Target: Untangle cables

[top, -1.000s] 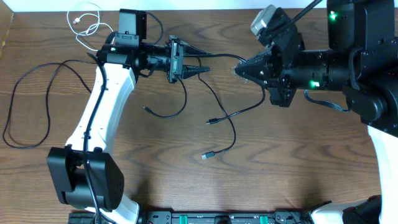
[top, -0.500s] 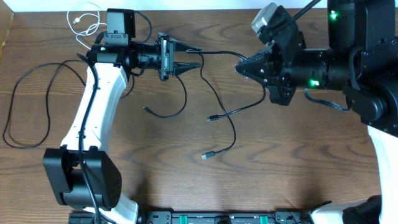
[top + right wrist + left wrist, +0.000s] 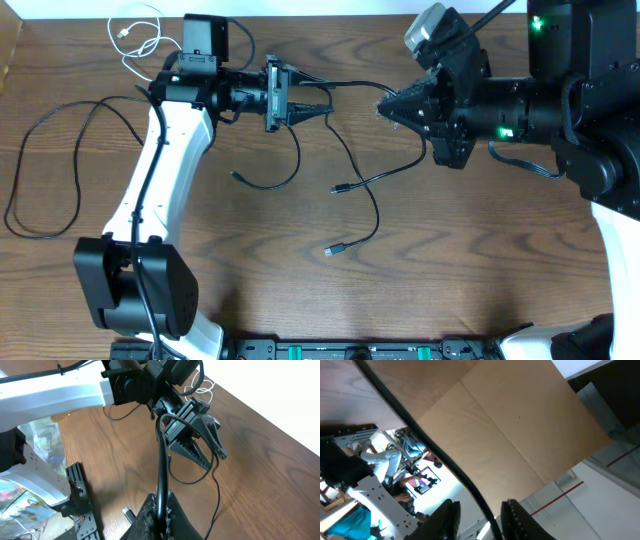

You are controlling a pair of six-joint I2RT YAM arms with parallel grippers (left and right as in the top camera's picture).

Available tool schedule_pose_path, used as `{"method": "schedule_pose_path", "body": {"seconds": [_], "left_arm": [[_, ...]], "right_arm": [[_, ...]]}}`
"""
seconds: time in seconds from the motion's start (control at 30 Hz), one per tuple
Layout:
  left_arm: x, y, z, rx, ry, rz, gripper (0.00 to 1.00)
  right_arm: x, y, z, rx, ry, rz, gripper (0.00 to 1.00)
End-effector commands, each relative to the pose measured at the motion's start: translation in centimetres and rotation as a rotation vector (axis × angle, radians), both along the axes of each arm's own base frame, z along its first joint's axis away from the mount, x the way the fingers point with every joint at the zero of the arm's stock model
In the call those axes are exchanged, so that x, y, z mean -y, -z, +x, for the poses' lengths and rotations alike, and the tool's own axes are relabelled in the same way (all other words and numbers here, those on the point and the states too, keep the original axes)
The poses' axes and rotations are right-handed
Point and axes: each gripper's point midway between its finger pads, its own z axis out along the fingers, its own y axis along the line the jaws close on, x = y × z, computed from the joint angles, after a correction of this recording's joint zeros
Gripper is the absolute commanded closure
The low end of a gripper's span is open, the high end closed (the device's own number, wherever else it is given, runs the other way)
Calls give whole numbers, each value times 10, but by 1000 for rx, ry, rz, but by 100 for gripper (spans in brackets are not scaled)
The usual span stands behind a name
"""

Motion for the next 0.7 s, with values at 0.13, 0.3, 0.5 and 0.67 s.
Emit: {"method": "schedule_pose_path", "body": {"seconds": [0.13, 0.3, 0.5, 0.67], "left_arm": [[0, -12, -6, 27, 11, -18, 76], [0, -12, -6, 27, 11, -17, 92], [-2, -4, 1, 70, -21, 35, 93], [-12, 18, 20, 220, -91, 191, 93]], "right_arm": [[-1, -7, -6, 4, -13, 22, 99], [-1, -7, -6, 4, -13, 22, 99], [1, -6, -4, 5, -2, 15, 99], [17, 3, 15, -44, 179, -26, 99]]}}
